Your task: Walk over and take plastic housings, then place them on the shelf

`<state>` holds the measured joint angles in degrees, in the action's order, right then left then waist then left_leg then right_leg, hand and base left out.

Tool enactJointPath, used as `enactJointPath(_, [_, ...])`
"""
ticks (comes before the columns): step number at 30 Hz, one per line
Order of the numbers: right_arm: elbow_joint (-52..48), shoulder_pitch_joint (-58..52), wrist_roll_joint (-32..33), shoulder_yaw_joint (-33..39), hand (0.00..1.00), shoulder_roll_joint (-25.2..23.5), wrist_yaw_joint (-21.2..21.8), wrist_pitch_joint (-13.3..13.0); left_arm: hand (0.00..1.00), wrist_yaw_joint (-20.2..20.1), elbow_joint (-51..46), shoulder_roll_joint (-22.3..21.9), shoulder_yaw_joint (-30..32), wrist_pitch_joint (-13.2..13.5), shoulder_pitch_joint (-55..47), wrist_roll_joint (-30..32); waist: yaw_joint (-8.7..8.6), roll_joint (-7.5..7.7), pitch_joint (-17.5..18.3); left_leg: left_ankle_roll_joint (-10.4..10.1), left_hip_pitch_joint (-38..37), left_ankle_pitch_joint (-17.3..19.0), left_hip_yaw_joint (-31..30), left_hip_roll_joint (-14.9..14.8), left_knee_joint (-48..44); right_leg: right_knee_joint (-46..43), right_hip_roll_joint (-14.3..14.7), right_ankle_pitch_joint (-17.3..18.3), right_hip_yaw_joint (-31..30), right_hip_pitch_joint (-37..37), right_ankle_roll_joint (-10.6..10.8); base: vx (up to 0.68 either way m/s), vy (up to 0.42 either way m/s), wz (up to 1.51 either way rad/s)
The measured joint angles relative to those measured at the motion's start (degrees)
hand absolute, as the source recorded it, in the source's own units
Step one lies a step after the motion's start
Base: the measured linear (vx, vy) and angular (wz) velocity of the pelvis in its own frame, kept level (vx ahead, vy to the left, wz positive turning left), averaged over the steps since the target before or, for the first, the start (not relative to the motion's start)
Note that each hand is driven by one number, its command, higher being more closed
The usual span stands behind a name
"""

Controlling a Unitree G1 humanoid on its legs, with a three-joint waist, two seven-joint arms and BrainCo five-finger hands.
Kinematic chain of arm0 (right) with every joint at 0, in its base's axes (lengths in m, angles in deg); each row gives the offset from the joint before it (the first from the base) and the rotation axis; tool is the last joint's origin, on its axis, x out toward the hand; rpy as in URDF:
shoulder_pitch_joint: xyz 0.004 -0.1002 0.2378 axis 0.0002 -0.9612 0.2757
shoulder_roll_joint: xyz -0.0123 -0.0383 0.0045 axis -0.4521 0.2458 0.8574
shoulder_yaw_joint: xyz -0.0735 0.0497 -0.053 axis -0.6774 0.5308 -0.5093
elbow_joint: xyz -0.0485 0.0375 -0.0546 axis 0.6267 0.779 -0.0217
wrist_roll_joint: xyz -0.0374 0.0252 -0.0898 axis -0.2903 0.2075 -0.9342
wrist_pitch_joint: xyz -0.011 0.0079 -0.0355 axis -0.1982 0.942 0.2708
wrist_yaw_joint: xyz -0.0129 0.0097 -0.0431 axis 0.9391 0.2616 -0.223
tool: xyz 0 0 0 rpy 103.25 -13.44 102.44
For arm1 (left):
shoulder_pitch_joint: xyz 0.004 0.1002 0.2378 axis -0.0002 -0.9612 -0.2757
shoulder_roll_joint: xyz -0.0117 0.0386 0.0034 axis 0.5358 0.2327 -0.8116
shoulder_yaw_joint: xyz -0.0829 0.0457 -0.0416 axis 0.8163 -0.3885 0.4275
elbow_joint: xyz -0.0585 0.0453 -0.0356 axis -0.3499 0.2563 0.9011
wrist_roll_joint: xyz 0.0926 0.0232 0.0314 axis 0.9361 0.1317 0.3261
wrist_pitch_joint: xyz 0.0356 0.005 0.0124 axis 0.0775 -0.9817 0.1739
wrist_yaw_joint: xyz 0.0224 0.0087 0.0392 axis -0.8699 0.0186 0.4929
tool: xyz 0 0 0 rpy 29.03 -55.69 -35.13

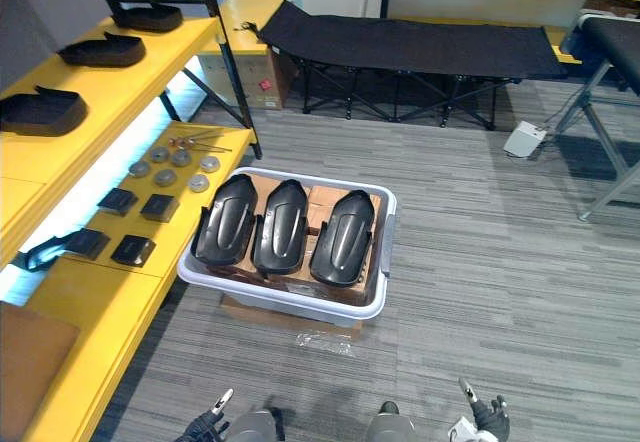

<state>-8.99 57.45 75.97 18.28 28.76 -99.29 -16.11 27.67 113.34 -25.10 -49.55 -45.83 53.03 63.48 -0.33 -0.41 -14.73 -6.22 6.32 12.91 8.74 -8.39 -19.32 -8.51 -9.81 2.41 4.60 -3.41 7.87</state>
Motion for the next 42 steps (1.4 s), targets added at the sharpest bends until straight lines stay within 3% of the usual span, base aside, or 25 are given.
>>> enactJointPath(5, [-16.67,5.99,-4.17,1.30,0.00,3.50,-5.28,-2.32,0.00,-0.56,-4.53,1.42,-5.63,2.19,0.14,-0.36,0.64,0.09,-2.74,2.37,3.22,2.08,1.05,1.65,-6.41,1.54,-1.73,-2.42,-1.48,-0.48,2.58,0.12,0.152,-0.16])
enactJointPath(10, [-17.92,19.04,-3.66,1.07,0.00,10.37,-7.08,-2.44,0.00,-0.95,-7.49,0.73,-10.52,4.68,2.15,-0.13,1.37,-0.47,-6.20,2.61,5.41,2.22,-1.46,3.04,-7.88,2.00,-2.80,-2.68,0.37,-0.44,2.97,0.05,0.051,0.20])
enactJointPath(13, [-14.02,29.63,-3.61,-1.13,0.00,17.22,-8.85,2.19,0.00,-1.18,-9.06,0.80,-12.73,6.95,3.53,0.51,2.60,-1.85,-10.24,2.61,7.37,2.22,-3.99,3.17,-9.34,1.22,-2.62,-2.68,2.23,-0.86,2.97,-0.03,-0.001,0.25])
enactJointPath(17, [-3.73,38.93,-3.57,-7.02,0.00,22.11,-8.35,7.77,0.00,-0.54,-8.92,0.98,-14.07,8.47,4.76,2.08,3.90,-2.48,-10.64,2.62,10.88,2.22,-6.39,3.43,-10.22,-0.51,-2.43,-2.67,3.39,-3.86,2.95,-0.05,0.001,0.20])
enactJointPath(21, [4.28,45.73,-3.60,-13.23,0.00,26.31,-8.21,11.83,0.00,-0.37,-8.08,0.92,-15.65,8.95,7.04,1.79,5.70,-4.77,-12.32,3.05,14.13,2.47,-8.70,3.85,-13.19,-3.04,-2.63,-2.22,5.33,-5.61,2.86,-0.08,0.015,0.22])
enactJointPath(26, [8.42,50.35,-3.54,-15.71,0.00,26.82,-7.95,14.69,0.00,-0.46,-7.37,0.74,-16.00,10.54,8.74,0.13,7.59,-5.97,-13.62,3.27,17.41,2.60,-10.05,4.71,-14.36,-6.07,-3.46,-1.21,6.17,-9.00,3.29,-0.09,0.014,0.13])
enactJointPath(34, [7.78,50.82,-4.50,-19.82,0.00,26.22,-6.98,17.82,0.00,-0.55,-3.69,1.84,-16.82,11.26,10.17,-0.67,7.96,-6.15,-13.65,3.91,19.01,2.13,-9.78,5.16,-14.45,-8.26,-4.17,-1.06,5.49,-11.57,3.47,-0.05,0.015,-0.01])
enactJointPath(39, [6.54,50.23,-8.81,-20.30,0.00,24.05,-7.28,21.39,0.00,-0.10,0.93,2.89,-17.76,10.53,10.19,-0.89,8.39,-6.14,-13.65,3.72,19.07,1.27,-9.30,5.16,-13.08,-8.24,-4.20,-1.14,4.91,-12.56,3.40,0.01,-0.005,-0.04])
enactJointPath(40, [6.24,50.39,-9.56,-20.47,1.00,24.13,-7.28,22.39,0.00,0.09,1.57,2.90,-17.93,10.56,10.18,-0.99,8.59,-6.14,-13.65,3.61,18.93,0.90,-9.36,5.12,-12.69,-8.21,-4.15,-1.14,4.99,-12.58,3.39,0.00,0.000,0.00])
enactJointPath(42, [6.42,50.67,-10.68,-21.66,1.00,24.24,-7.27,23.46,0.00,0.39,1.58,3.11,-18.59,10.62,10.20,-1.64,8.75,-6.12,-13.64,3.56,18.68,0.49,-9.35,5.12,-12.11,-8.21,-4.15,-1.14,5.00,-12.59,3.38,0.00,0.000,0.00])
